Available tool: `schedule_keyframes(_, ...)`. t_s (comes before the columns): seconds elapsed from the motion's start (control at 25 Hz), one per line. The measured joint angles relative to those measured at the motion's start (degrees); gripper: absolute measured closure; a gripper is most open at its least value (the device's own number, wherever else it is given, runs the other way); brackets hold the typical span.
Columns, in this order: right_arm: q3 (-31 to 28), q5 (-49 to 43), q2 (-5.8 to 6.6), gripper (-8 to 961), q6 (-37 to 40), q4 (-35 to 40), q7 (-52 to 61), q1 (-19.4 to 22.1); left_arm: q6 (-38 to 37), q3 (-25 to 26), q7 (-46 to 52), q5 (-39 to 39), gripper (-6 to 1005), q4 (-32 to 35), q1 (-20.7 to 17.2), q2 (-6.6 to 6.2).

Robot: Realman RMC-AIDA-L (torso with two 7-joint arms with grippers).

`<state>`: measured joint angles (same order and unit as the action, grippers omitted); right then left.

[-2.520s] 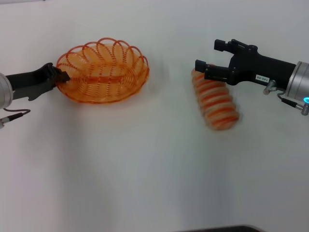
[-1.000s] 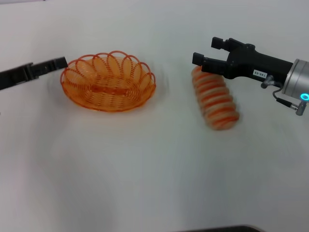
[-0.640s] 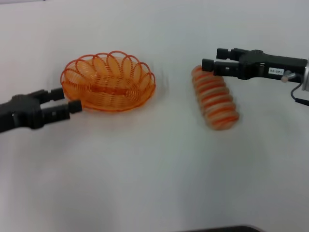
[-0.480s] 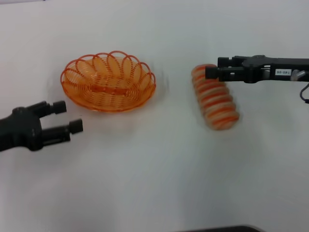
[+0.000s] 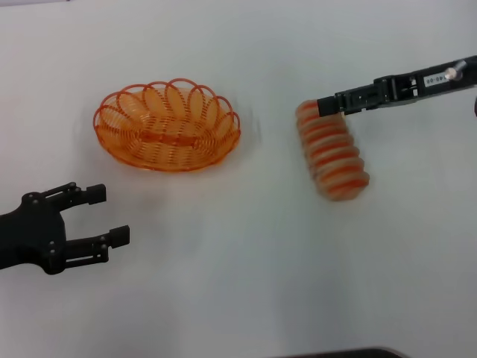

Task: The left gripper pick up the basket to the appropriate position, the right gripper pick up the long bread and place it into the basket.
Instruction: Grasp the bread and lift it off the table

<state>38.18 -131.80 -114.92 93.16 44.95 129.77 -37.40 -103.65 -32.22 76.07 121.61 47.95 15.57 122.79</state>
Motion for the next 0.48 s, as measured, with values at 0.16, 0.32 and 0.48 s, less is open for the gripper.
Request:
schedule_keyframes(0.16, 0.5, -8.8, -0.59, 45, 0.0, 0.2, 8.1, -4.8, 0.1, -0.1, -1.2, 0.4, 138, 0.0, -0.1, 0.14)
schedule_keyframes(0.32, 2.0, -14.3, -1.26, 46, 0.2, 0.7, 14.7, -8.1, 0.3, -0.1, -2.4, 1.5, 138, 0.0, -0.2, 0.27)
schedule_keyframes(0.48, 3.8, -19.6, -1.87, 46, 1.3, 2.7, 20.1, -10.9, 0.3, -0.2, -3.8, 1.7, 138, 0.1, -0.3, 0.27)
